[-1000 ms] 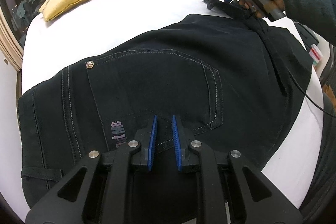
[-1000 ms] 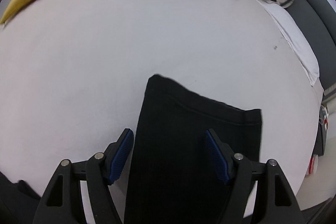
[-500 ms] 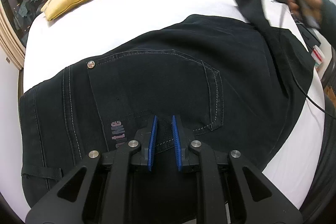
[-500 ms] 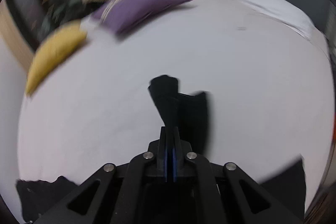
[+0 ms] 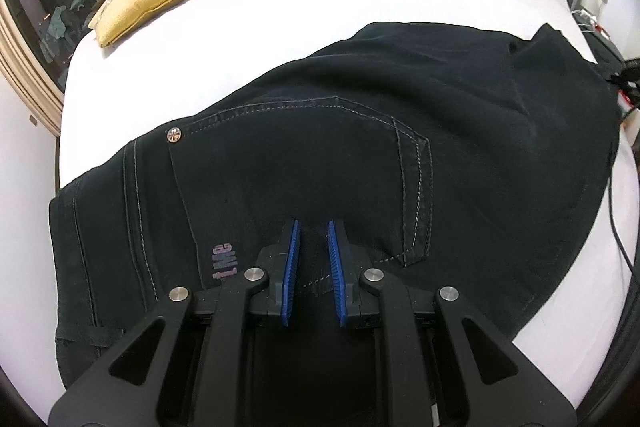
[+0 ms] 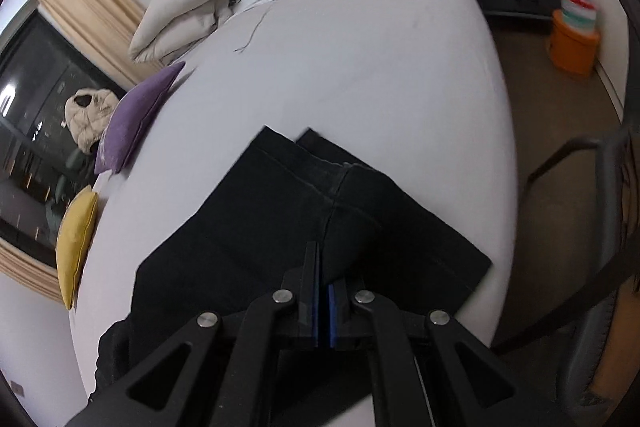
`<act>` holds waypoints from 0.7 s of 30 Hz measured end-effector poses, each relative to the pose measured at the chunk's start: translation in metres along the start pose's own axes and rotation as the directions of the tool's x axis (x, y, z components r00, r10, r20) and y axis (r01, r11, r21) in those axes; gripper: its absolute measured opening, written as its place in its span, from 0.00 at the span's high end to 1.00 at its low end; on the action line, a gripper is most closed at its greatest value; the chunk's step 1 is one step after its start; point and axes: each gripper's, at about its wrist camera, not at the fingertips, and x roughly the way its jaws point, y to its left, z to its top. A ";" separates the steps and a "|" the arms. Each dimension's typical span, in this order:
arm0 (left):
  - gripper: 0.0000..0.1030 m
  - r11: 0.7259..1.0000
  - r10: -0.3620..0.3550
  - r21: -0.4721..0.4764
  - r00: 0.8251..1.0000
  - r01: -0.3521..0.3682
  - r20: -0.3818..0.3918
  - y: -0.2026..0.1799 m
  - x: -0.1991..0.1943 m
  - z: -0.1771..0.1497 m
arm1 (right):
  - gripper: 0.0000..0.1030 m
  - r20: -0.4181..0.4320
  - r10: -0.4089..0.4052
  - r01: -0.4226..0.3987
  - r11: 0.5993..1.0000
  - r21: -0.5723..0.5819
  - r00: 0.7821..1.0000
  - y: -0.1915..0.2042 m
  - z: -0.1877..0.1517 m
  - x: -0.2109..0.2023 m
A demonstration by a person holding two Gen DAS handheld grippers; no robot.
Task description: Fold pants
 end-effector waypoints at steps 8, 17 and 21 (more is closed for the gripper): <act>0.86 0.999 0.021 -0.037 1.000 -0.021 0.003 -0.004 0.005 0.002 | 0.97 0.099 0.001 -0.001 1.000 0.000 0.995 -0.002 -0.004 -0.009; 0.85 0.998 0.042 -0.037 0.999 -0.042 0.010 -0.006 0.003 0.000 | 0.92 -0.004 -0.033 0.033 0.994 0.108 0.999 -0.037 -0.009 0.006; 0.85 0.998 0.037 -0.058 0.999 -0.036 0.007 -0.002 -0.004 0.002 | 0.46 0.008 -0.176 0.173 0.971 0.162 0.984 -0.050 0.003 -0.015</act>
